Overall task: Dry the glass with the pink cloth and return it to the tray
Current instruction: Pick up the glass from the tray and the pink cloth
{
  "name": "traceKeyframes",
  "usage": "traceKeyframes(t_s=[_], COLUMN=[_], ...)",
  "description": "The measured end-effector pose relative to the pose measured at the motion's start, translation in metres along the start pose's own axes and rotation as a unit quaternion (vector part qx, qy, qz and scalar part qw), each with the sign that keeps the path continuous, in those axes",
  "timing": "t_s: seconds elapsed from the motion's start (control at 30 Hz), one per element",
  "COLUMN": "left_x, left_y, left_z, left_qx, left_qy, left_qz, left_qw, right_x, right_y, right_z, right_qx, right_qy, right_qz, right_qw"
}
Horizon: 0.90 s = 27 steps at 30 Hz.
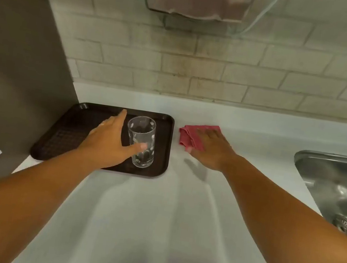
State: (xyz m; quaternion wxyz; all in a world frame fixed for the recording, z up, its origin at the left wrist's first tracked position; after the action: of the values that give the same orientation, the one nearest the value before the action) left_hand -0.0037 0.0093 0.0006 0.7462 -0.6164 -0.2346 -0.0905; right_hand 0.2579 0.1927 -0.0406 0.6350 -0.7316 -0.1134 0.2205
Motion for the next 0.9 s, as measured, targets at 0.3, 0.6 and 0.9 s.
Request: traceKeyframes(t_s=[0.3,0.6,0.9], left_x=[-0.018,-0.025,-0.011], left_y=[0.037,0.061,0.051], left_z=[-0.002,0.017,0.016], left_qx=[0.011,0.035,0.048], left_qy=[-0.068,-0.097,-0.098], left_qz=[-0.181,-0.27,-0.326], left_qw=[0.981,0.957,0.939], right_x=[0.009,0.012,0.027], right_y=[0.033,0.027,0.03], right_z=[0.035,0.033,-0.006], right_qx=[-0.03,-0.076,0.003], right_qy=[0.034,0.099,0.223], right_qz=[-0.037,0.062,0.474], right_qw=[0.998,0.99,0.852])
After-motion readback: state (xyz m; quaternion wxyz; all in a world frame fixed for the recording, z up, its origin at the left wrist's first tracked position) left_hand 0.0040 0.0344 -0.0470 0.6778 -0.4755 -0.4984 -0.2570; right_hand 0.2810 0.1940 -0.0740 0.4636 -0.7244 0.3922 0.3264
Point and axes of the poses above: each hand's wrist, its own z-axis towards the middle knuckle, its own y-axis out of the palm, x = y × z, the point moved 1 cm from there along z, towards the middle knuckle, and after that the axes turned 9 degrees about y, right-handed, at the moved point
